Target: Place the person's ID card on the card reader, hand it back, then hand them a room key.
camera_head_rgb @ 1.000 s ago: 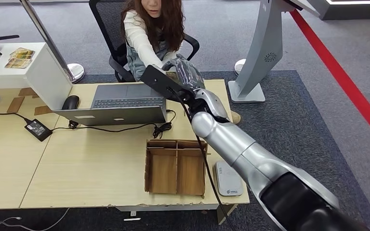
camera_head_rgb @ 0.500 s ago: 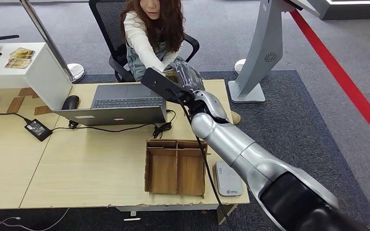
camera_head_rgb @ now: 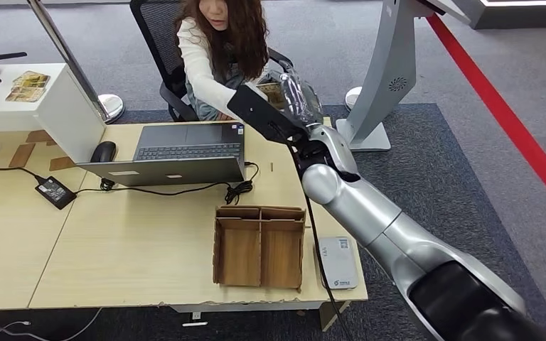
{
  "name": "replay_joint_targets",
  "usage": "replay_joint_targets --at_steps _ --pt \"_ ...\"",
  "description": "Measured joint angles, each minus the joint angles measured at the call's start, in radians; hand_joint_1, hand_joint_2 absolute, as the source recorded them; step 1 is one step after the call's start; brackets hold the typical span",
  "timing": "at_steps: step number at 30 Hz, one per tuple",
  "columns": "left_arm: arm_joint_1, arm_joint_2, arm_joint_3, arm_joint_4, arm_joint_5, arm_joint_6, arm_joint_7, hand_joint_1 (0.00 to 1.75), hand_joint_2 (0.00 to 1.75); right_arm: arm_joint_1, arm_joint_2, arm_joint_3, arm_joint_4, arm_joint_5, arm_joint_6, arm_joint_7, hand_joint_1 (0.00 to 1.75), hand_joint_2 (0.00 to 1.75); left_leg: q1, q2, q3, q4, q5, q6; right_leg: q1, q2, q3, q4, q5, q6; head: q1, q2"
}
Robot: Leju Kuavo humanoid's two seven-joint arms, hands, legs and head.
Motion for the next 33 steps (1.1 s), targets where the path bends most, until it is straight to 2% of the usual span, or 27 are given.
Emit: replay_joint_targets --at_steps 4,8,13,18,21,25,33 --pt "0.0 -0.001 0.001 0.0 0.006 0.004 -0.004 0.0 0.0 0.022 -0.038 -0.009 -0.078 0.013 -0.013 0.008 1.75 1.75 0.0 0.0 0.001 0.0 0.0 0.0 0.0 0.0 0.0 0.0 0.0 0.0 0.0 0.0" --pt "0.002 -0.004 0.003 0.0 0.021 0.016 -0.018 0.0 0.0 0.101 -0.113 -0.04 -0.206 0.045 -0.031 0.063 1.75 1.75 0.0 -0.001 0.002 0.0 0.0 0.0 0.001 -0.001 0.001 0.0 0.0 0.0 0.0 0.0" --pt "0.005 -0.01 0.011 0.0 0.044 0.031 -0.025 0.0 0.0 0.299 -0.224 -0.113 -0.393 0.081 -0.029 0.118 1.75 1.75 0.0 0.0 0.002 0.0 -0.002 0.001 0.0 0.0 0.002 -0.001 -0.001 0.001 0.0 0.0" --pt "0.005 -0.014 0.026 0.0 0.059 0.04 -0.025 0.0 0.0 0.538 -0.3 -0.19 -0.527 0.089 -0.047 0.137 1.75 1.75 0.0 -0.001 0.001 0.0 -0.004 0.002 0.0 0.0 0.002 -0.002 -0.002 0.001 0.0 0.0" --pt "0.005 -0.016 0.032 0.0 0.062 0.046 -0.029 0.0 0.0 0.641 -0.329 -0.232 -0.571 0.081 -0.075 0.139 1.75 1.75 0.0 0.0 0.0 0.0 -0.004 0.002 0.0 0.0 0.002 -0.002 -0.002 0.001 0.0 0.0" --pt "0.004 -0.019 0.044 0.0 0.07 0.049 -0.035 0.0 0.0 0.728 -0.356 -0.282 -0.611 0.071 -0.094 0.142 1.75 1.75 0.0 0.0 0.0 0.0 -0.004 0.002 0.0 0.0 0.002 -0.002 -0.002 0.001 0.0 0.0" --pt "0.002 -0.02 0.057 0.0 0.074 0.046 -0.033 0.0 0.0 0.793 -0.379 -0.33 -0.66 0.069 -0.094 0.148 1.75 1.75 0.0 0.0 0.0 0.0 -0.003 0.002 0.0 0.0 0.002 -0.002 -0.002 0.001 0.0 0.0"
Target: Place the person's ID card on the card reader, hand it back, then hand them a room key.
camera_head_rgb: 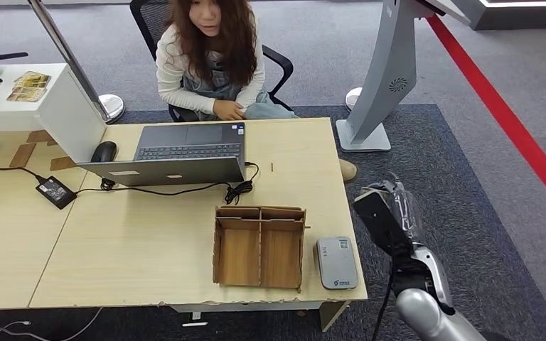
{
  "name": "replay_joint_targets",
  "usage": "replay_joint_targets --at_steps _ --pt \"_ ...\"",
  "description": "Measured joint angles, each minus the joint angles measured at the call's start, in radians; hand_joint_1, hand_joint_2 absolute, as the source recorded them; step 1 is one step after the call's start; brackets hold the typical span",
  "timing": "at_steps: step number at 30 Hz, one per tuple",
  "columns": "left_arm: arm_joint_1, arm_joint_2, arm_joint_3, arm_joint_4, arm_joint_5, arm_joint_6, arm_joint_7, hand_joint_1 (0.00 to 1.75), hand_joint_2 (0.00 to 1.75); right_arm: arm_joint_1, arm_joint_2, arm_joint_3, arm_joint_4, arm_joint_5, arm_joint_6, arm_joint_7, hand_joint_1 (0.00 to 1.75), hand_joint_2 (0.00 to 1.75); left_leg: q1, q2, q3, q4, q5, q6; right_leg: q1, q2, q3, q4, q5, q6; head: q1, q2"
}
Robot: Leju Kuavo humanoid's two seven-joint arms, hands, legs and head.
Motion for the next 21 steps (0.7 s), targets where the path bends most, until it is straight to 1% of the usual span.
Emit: replay_joint_targets --at_steps 10,21 --pt "-0.004 -0.002 0.016 0.0 0.003 0.0 0.004 0.0 0.0 0.019 0.002 0.001 -0.015 0.0 0.027 0.009 1.75 1.75 0.0 0.0 0.0 0.0 0.0 0.0 0.0 0.0 0.0 0.0 0.0 0.0 0.0 0.0" --pt "-0.006 -0.002 0.02 0.0 0.001 -0.003 0.016 0.0 0.0 0.019 0.027 0.029 0.016 -0.013 0.053 0.018 1.75 1.75 0.0 0.0 -0.001 0.0 0.0 0.0 0.0 0.0 0.0 0.0 0.0 0.0 0.0 0.0"
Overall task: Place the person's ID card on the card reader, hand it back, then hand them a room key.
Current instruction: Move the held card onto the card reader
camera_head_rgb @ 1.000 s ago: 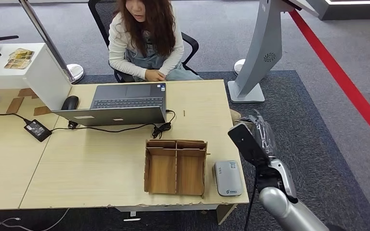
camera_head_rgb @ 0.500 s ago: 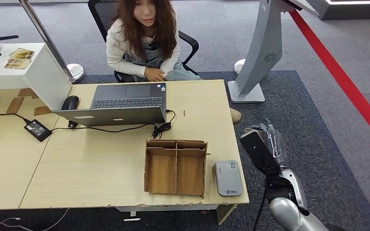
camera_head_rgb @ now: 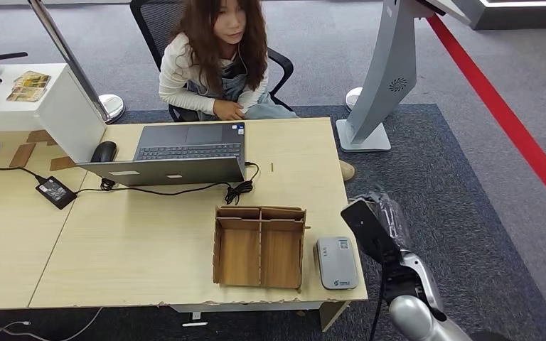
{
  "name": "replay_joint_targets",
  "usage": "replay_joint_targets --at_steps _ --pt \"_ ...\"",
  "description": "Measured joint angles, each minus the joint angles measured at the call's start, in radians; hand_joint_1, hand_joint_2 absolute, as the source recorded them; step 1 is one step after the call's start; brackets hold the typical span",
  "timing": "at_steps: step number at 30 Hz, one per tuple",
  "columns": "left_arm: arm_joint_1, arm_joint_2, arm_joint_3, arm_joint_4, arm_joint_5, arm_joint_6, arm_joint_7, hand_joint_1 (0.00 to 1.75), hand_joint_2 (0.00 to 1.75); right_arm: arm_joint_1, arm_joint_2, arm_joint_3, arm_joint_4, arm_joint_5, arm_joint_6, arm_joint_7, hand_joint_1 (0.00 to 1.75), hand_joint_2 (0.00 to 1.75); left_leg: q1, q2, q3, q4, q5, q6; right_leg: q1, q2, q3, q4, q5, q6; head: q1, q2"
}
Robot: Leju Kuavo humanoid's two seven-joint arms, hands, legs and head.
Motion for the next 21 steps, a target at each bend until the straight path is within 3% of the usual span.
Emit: replay_joint_targets --at_steps 21 --pt "-0.001 -0.002 0.001 0.0 -0.001 -0.009 0.021 0.0 0.0 -0.019 0.028 0.056 0.13 -0.014 0.045 0.032 1.75 1.75 0.0 0.0 0.0 0.0 0.0 0.0 0.0 0.0 0.0 0.0 0.0 0.0 0.0 0.0"
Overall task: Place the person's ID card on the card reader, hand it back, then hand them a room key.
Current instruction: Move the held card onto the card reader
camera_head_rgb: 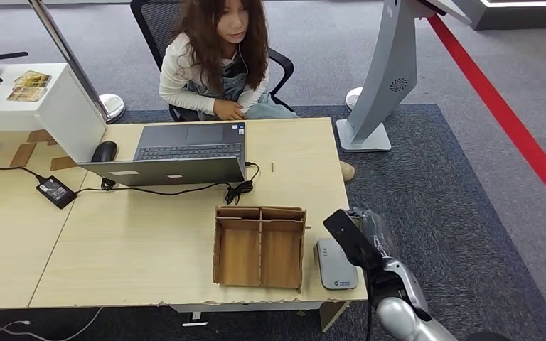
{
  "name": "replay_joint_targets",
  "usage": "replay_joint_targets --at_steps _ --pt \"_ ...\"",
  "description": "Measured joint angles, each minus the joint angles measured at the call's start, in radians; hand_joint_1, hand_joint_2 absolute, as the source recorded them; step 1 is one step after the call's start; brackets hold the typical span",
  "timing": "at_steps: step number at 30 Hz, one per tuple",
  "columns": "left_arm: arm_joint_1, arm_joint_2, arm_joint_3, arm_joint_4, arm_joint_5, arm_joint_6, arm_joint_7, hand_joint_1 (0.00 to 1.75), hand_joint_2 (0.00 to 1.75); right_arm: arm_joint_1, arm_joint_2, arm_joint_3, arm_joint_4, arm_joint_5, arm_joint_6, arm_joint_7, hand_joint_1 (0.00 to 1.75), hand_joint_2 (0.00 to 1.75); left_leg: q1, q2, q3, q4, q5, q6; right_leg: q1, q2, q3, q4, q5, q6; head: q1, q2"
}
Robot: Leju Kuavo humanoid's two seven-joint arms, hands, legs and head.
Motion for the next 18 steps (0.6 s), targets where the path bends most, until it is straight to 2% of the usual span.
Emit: replay_joint_targets --at_steps 18 --pt "0.0 0.0 0.0 0.0 0.0 0.0 -0.004 0.0 0.0 -0.026 0.046 0.033 0.092 -0.032 0.009 -0.019 1.75 1.75 0.0 0.0 0.0 0.0 0.0 0.0 0.0 0.0 0.0 0.0 0.0 0.0 0.0 0.0"
